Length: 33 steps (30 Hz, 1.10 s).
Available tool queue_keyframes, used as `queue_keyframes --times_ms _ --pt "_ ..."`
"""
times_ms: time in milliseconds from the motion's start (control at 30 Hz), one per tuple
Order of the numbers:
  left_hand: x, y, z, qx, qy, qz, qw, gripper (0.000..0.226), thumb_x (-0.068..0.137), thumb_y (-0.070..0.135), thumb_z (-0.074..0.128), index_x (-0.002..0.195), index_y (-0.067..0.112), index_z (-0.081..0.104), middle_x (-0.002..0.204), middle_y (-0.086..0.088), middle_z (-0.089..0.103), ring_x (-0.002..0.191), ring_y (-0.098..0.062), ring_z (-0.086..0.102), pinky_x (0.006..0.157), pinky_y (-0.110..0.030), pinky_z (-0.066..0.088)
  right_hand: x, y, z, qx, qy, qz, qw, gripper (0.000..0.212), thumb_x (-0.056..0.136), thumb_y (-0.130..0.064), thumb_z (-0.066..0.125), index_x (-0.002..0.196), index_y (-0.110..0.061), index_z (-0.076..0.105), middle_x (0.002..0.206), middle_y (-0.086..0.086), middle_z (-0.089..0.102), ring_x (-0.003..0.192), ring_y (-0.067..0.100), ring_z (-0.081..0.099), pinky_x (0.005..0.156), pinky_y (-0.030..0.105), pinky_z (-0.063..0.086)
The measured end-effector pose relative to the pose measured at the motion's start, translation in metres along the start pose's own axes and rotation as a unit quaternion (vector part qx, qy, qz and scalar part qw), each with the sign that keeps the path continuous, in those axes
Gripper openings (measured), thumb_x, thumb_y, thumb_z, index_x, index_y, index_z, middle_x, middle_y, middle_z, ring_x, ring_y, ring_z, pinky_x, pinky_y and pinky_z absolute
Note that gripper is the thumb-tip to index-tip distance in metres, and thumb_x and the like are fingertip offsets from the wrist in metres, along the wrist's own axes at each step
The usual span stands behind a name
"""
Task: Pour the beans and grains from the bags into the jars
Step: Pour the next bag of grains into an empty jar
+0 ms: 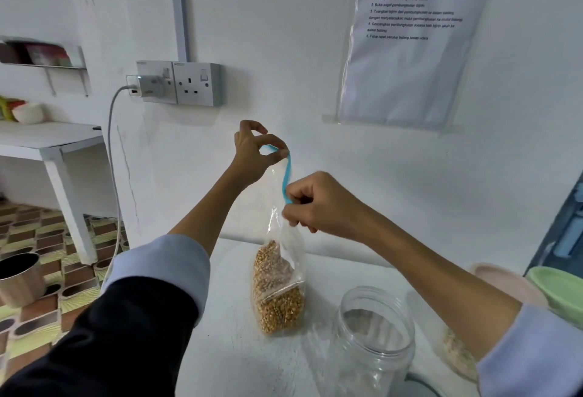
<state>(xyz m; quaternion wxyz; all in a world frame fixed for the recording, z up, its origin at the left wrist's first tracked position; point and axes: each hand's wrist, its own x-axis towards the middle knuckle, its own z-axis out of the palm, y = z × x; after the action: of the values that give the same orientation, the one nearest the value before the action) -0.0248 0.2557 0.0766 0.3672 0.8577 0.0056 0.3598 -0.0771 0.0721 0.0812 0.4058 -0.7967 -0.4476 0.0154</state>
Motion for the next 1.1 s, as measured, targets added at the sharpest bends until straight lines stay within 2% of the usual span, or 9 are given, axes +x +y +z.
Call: queue_keyframes --times_ms 67,200,333,633,767,833,900,1000,1100 --pt "0.0 -0.004 0.0 -0.001 0.006 -0.001 1.0 0.013 0.083 0.018 0.07 0.094 0.012 0.071 0.113 0.001 0.031 0.122 -0.022 0.032 0.1 -0.025 0.027 -0.005 -0.002 0.006 -0.016 -0.035 -0.006 0.999 0.028 0.079 -0.001 0.062 0.059 0.011 0.045 0.062 0.034 0.05 0.053 0.032 0.042 0.053 0.027 0.037" --pt "0.0 -0.011 0.001 0.011 0.016 -0.012 1.0 0.013 0.083 0.018 0.07 0.094 0.012 0.072 0.117 -0.006 0.035 0.121 -0.022 0.032 0.099 -0.024 0.027 -0.01 -0.003 0.012 -0.041 -0.092 -0.02 0.995 0.029 0.08 -0.002 0.064 0.057 -0.001 0.046 0.054 0.013 0.039 0.052 0.016 0.039 0.049 0.017 0.037" --pt "-0.001 -0.02 0.001 0.022 0.032 -0.024 0.999 0.014 0.083 0.018 0.07 0.095 0.011 0.072 0.114 -0.004 0.032 0.121 -0.023 0.031 0.098 -0.022 0.024 -0.013 -0.004 0.016 -0.05 -0.163 -0.019 0.985 0.037 0.079 0.0 0.064 0.052 -0.008 0.04 0.053 0.006 0.036 0.049 0.012 0.038 0.046 0.016 0.037" --pt "-0.017 -0.051 0.007 0.039 0.014 -0.088 0.995 0.015 0.083 0.018 0.07 0.095 0.01 0.072 0.114 -0.005 0.033 0.121 -0.026 0.031 0.097 -0.022 0.026 -0.018 0.006 0.032 -0.088 -0.282 -0.018 0.955 0.032 0.081 -0.004 0.065 0.057 -0.001 0.045 0.057 0.01 0.038 0.052 0.015 0.039 0.052 0.021 0.035" --pt "-0.025 -0.057 0.013 -0.004 0.016 -0.114 0.993 0.02 0.086 0.022 0.067 0.103 0.013 0.07 0.118 -0.008 0.035 0.121 -0.026 0.033 0.099 -0.024 0.029 -0.016 0.011 0.035 -0.087 -0.302 0.002 0.949 0.032 0.084 -0.009 0.066 0.06 -0.003 0.047 0.057 0.006 0.042 0.051 0.011 0.039 0.05 0.012 0.034" --pt "-0.028 -0.059 0.016 -0.012 -0.008 -0.143 0.99 0.037 0.086 0.031 0.066 0.12 0.018 0.058 0.126 -0.01 0.033 0.121 -0.027 0.038 0.104 -0.032 0.037 -0.016 0.012 0.038 -0.099 -0.319 0.004 0.942 0.036 0.086 -0.015 0.067 0.058 -0.007 0.046 0.055 -0.002 0.043 0.049 0.009 0.041 0.05 0.011 0.034" --pt "-0.032 -0.062 0.018 -0.033 -0.052 -0.212 0.975 0.052 0.085 0.039 0.064 0.127 0.015 0.044 0.13 -0.011 0.034 0.116 -0.028 0.045 0.097 -0.04 0.048 -0.017 0.014 0.043 -0.109 -0.331 0.006 0.937 0.037 0.086 -0.02 0.068 0.057 -0.011 0.047 0.057 -0.002 0.045 0.051 0.009 0.042 0.051 0.012 0.035" --pt "-0.045 -0.058 0.008 -0.098 -0.165 -0.3 0.935 0.048 0.093 0.05 0.043 0.108 0.005 0.05 0.107 -0.012 0.054 0.091 -0.022 0.057 0.082 -0.037 0.053 -0.019 0.017 0.05 -0.102 -0.327 0.006 0.939 0.037 0.086 -0.024 0.068 0.058 -0.012 0.048 0.062 0.005 0.046 0.055 0.011 0.041 0.054 0.015 0.033" --pt "-0.053 -0.056 -0.003 -0.17 -0.283 -0.3 0.895 0.062 0.096 0.055 0.028 0.095 0.002 0.059 0.085 -0.01 0.062 0.074 -0.022 0.062 0.076 -0.034 0.058 -0.017 0.017 0.05 -0.091 -0.345 0.007 0.934 0.029 0.085 -0.024 0.069 0.063 -0.012 0.055 0.069 0.01 0.054 0.062 0.014 0.047 0.059 0.019 0.039"
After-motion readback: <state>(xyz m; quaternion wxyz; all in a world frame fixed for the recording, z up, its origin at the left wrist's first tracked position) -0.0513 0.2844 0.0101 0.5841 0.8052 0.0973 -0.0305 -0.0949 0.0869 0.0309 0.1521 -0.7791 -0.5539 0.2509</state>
